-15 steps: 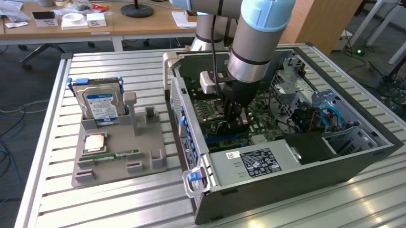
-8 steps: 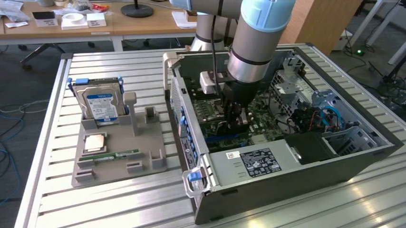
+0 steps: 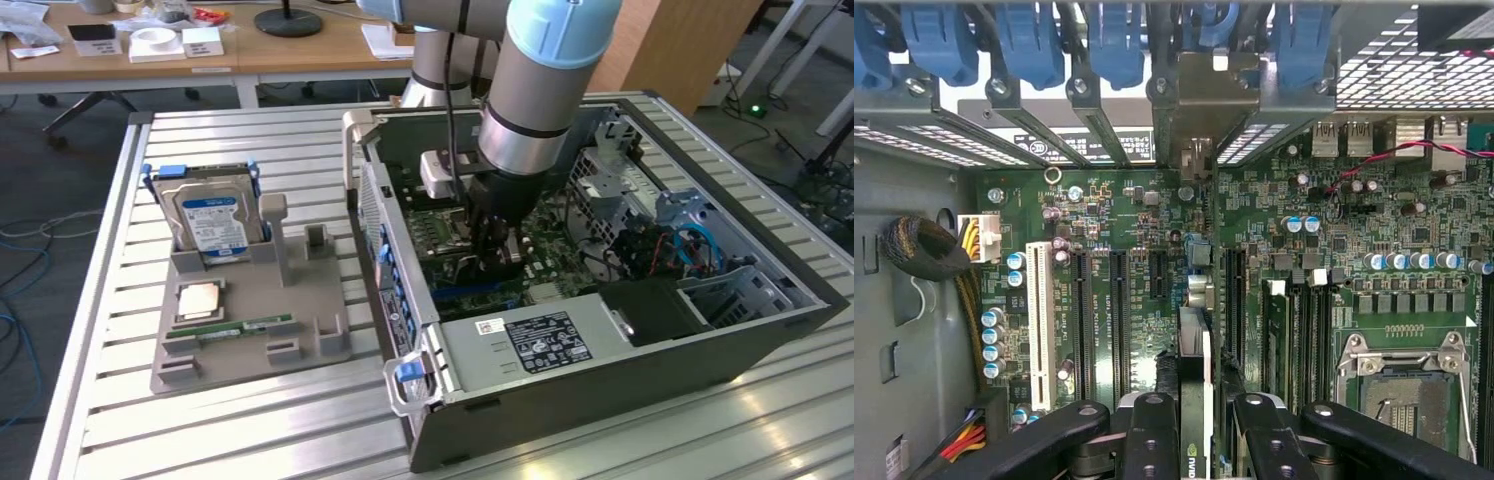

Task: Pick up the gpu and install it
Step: 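Insert the gpu into the slot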

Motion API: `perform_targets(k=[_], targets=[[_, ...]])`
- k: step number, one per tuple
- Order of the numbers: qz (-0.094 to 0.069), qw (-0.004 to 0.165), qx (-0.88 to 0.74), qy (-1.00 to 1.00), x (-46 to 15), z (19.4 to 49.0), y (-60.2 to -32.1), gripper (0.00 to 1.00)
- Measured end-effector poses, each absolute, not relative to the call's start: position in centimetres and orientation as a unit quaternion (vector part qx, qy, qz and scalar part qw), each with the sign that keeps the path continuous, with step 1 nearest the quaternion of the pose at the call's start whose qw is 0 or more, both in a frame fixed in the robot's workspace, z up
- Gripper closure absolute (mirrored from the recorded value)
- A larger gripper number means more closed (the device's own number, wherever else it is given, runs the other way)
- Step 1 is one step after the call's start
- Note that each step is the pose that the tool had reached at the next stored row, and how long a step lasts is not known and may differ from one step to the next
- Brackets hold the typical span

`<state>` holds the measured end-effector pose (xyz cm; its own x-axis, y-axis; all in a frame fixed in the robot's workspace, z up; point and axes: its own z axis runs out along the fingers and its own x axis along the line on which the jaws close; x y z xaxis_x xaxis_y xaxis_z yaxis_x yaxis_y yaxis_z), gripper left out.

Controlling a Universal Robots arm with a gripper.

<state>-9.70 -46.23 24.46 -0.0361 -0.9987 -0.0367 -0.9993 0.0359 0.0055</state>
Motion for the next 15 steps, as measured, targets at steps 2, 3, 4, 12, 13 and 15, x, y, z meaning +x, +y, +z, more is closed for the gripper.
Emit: perform_targets(k=[2,3,4,12,13,15], targets=[[0.015,0.011,-0.694,0.720,-9.70,24.47,-46.24,0.74],[0.015,0.011,-0.694,0.720,-9.70,24.47,-46.25,0.74],[0.015,0.011,-0.694,0.720,-9.70,24.47,-46.25,0.74],[0.015,0.011,-0.694,0.720,-9.70,24.47,-46.35,0.74],[0.015,0.011,-0.694,0.720,-9.70,24.46,-46.36,0.74],[0.015,0.011,-0.694,0.720,-9.70,24.46,-46.37,0.74]])
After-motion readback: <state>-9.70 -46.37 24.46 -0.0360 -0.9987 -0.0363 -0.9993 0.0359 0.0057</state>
